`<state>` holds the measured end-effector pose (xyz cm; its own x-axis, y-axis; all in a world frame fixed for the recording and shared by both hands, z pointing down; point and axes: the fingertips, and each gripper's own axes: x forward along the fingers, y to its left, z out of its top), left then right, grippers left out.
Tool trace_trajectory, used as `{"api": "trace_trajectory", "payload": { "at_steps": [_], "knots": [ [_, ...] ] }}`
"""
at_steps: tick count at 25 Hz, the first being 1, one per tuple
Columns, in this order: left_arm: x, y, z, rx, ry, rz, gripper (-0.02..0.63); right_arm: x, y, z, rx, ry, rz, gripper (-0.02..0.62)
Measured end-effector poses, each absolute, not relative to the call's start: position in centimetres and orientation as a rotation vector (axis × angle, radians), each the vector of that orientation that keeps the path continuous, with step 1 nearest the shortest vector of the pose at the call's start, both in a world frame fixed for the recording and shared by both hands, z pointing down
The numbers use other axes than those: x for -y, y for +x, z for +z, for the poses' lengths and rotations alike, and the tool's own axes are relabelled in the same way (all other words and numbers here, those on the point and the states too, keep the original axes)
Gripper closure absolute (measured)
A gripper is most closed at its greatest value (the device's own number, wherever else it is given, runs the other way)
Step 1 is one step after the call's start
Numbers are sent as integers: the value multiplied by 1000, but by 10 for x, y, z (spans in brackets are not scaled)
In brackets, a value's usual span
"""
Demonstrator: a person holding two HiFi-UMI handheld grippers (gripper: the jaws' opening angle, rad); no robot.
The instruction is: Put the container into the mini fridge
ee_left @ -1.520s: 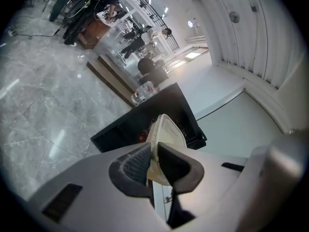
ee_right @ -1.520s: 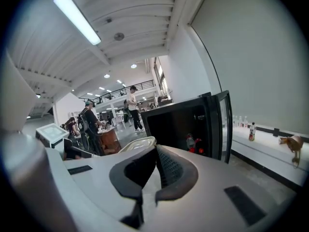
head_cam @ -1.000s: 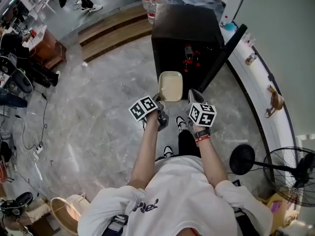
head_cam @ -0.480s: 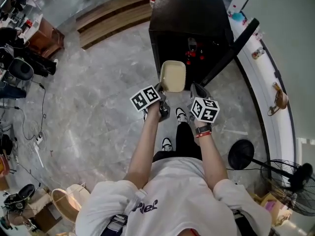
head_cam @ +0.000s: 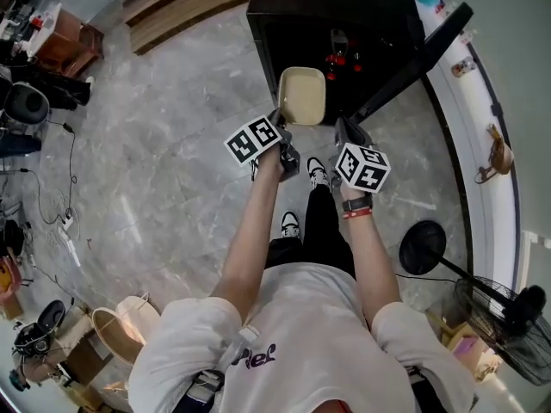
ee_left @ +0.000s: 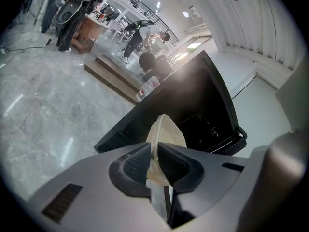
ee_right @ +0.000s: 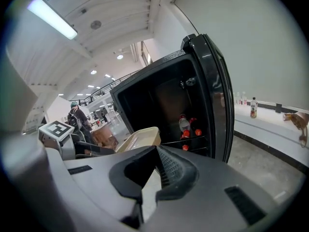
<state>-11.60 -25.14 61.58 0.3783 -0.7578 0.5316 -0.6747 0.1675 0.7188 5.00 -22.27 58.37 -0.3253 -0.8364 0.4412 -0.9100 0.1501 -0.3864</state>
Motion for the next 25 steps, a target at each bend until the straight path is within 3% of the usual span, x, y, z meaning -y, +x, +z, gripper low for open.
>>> {"api": "trace_trajectory", "payload": {
  "at_steps": [25],
  "knots": [
    [313, -100, 668, 1403, 1571, -126, 546, 263, 62, 634, 2278, 1713, 946, 580]
  ]
}}
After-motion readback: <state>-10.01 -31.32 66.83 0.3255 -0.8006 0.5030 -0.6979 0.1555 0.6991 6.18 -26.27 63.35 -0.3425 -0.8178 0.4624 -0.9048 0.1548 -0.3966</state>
